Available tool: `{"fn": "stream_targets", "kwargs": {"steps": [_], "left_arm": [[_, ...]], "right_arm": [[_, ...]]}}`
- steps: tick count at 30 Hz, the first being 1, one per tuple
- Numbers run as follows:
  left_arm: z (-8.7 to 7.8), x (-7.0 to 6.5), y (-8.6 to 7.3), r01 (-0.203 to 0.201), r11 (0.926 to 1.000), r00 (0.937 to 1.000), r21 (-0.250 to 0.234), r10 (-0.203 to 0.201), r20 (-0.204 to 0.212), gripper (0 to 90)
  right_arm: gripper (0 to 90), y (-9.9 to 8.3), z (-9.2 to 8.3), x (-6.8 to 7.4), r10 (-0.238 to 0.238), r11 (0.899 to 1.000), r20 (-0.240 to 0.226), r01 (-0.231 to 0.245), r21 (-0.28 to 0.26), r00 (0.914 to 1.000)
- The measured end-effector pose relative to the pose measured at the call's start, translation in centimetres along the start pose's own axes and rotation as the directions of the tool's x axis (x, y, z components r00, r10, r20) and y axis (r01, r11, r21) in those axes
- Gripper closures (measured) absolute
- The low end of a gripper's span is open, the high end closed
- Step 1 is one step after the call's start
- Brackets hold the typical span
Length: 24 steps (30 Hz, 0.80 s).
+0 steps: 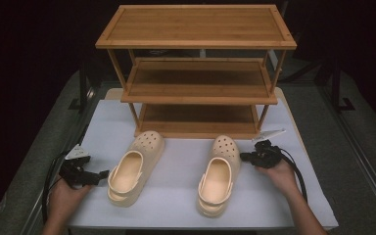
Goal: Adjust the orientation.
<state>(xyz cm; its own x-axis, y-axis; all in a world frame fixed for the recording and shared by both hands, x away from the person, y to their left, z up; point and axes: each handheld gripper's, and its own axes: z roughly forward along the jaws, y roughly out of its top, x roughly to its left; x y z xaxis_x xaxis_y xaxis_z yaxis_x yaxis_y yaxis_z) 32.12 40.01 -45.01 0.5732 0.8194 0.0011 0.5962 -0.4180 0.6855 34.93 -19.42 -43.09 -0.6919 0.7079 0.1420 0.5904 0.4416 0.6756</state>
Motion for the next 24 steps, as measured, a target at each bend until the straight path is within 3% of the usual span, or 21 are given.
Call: {"fn": "stream_targets", "kwargs": {"steps": [24], "left_arm": [[0.0, 0.0, 0.0, 0.000, 1.0000, 1.0000, 0.001, 0.000, 0.001, 0.0]], "right_arm": [[89.7, 4.9, 4.8, 2.2, -0.075, 0.997, -0.046, 0.076, 0.014, 0.9961]]}}
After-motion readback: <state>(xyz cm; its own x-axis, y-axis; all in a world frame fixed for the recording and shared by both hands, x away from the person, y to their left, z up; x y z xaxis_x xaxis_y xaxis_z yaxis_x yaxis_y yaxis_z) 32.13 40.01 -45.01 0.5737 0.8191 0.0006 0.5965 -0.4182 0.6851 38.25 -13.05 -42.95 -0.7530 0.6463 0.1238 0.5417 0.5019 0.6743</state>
